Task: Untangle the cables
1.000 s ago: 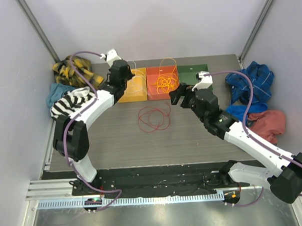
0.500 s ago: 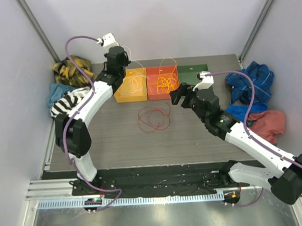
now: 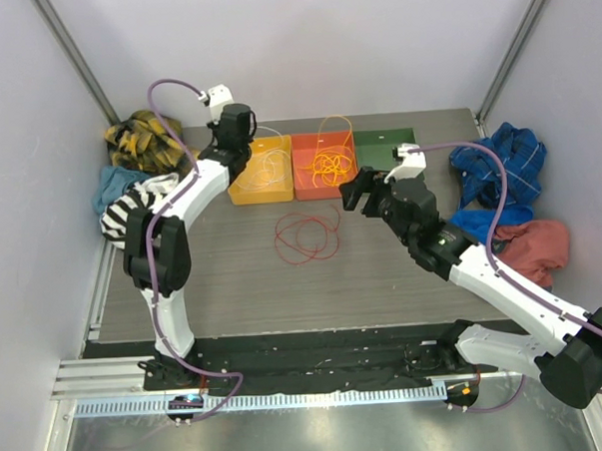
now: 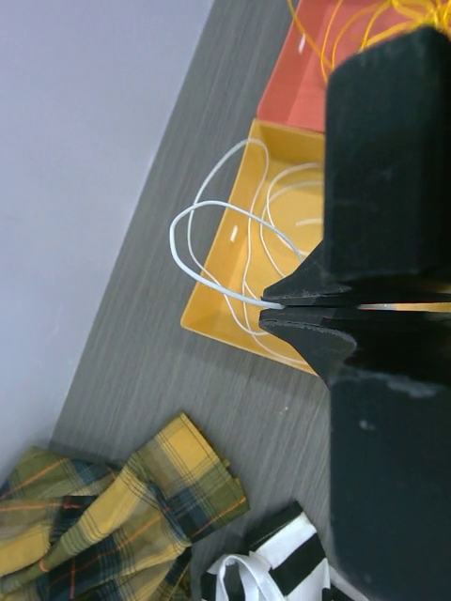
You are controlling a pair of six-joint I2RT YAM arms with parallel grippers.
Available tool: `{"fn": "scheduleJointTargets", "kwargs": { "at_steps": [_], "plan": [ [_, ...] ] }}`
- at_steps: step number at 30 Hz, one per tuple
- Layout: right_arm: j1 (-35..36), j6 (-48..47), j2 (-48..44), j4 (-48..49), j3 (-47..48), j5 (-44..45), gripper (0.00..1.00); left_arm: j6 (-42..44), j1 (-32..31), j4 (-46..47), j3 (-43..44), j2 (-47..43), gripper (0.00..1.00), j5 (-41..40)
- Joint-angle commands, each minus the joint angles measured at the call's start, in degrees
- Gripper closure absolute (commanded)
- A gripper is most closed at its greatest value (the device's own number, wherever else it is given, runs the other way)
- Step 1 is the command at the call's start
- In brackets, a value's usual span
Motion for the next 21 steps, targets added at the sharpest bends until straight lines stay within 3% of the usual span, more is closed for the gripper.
{"fn": "scheduleJointTargets", "kwargs": {
  "at_steps": [1,4,6,8,9,12,14,21],
  "plan": [
    [0.10,-0.85,-1.56,0.50,-0.62,1.43,0.15,2.75,1.00,0.41,4.01,2.94,1.00,-2.65],
    [0.19,-0.94,-1.21,0.58,-0.97,1.69,0.15,3.28,1.00,-0.65,4.20,4.96,1.00,-2.13],
    [0.10,-0.94,-0.86,0.59,-1.15,1.70,0.15,3.19,1.00,-1.26,3.84,5.93,0.91,-1.08],
    [0.10,-1.11,-0.86,0.59,-1.06,1.78,0.15,3.11,1.00,-2.93,3.76,5.94,0.63,1.03],
    [0.10,-1.11,-0.94,0.59,-1.15,1.70,0.16,2.84,1.00,-3.02,3.58,5.24,0.39,1.47],
    [0.10,-1.11,-0.86,0.76,-1.15,1.78,0.16,1.96,1.00,-1.53,1.21,2.87,0.16,2.27],
    [0.10,-1.03,-0.86,0.85,-0.98,1.44,0.16,2.05,1.00,-1.09,0.68,0.32,0.10,2.53],
    [0.19,-0.15,-2.26,0.41,-1.76,1.17,0.16,0.03,-1.54,-1.26,-5.18,-11.54,0.07,4.20]
  ]
}}
